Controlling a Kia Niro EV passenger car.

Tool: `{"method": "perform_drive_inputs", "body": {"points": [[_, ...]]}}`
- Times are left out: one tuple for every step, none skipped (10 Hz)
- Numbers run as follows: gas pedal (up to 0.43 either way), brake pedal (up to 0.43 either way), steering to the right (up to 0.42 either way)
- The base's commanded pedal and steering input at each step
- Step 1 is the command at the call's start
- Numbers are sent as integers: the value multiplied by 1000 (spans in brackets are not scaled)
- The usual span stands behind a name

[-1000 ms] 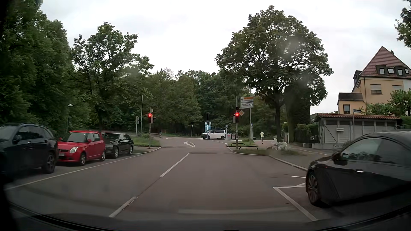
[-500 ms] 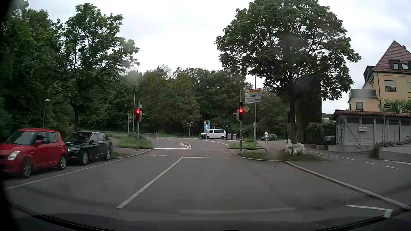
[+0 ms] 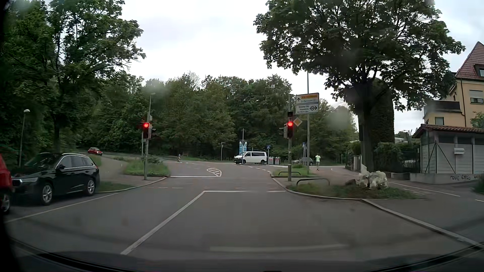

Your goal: Follow the waypoints while adhering to traffic rules and regulations

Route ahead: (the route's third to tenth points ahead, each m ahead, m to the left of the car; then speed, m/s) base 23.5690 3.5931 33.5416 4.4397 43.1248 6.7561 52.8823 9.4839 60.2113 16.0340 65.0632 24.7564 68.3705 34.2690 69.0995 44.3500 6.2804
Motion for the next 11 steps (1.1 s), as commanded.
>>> {"method": "perform_drive_inputs", "body": {"points": [[0,220,-2],[0,213,-2],[0,220,-3],[0,220,-3],[0,220,-3],[0,213,-4],[0,220,-3],[0,220,-3],[0,220,-4],[0,226,-5],[0,226,-5]]}}
